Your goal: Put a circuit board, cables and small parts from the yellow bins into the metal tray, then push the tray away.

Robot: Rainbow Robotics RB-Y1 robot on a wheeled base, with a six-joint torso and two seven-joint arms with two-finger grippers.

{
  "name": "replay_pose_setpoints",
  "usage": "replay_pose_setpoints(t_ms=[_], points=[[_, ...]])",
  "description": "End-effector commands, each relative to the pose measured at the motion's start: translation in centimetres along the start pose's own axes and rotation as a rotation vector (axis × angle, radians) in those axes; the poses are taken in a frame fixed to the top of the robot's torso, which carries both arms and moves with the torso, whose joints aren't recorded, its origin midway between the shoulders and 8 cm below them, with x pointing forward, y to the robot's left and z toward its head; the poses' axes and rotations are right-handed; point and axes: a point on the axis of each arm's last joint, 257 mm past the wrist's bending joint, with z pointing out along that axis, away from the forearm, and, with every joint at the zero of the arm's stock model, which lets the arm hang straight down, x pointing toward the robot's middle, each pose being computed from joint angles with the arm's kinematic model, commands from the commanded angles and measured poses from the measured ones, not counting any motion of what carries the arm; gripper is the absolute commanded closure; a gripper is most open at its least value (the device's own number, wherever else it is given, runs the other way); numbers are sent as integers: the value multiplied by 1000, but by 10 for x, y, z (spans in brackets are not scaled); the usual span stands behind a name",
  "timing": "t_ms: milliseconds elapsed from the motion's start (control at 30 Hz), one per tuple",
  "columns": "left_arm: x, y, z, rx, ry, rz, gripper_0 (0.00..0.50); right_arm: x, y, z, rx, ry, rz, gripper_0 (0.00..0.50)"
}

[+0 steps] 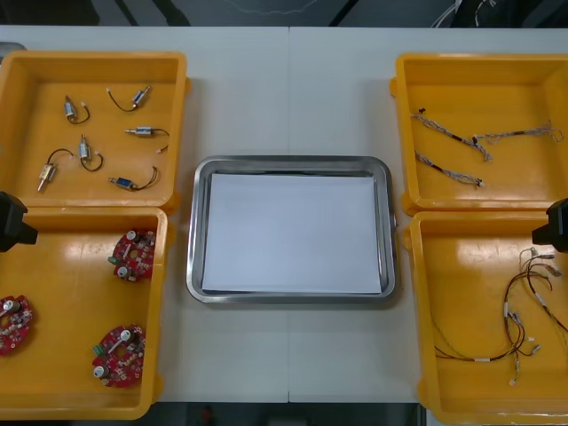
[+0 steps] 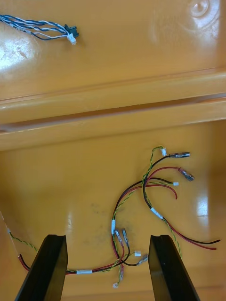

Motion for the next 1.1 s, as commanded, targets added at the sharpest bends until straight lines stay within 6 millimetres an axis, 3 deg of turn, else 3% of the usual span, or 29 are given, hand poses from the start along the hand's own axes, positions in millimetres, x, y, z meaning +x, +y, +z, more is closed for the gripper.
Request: replay_pose_setpoints(t_ms=[33,1100], points=[[-2,17,-13,-55,-24,54,0,-7,-19,-13,40,-21,-17,0],[-2,17,-13,-55,-24,54,0,-7,-19,-13,40,-21,-17,0]])
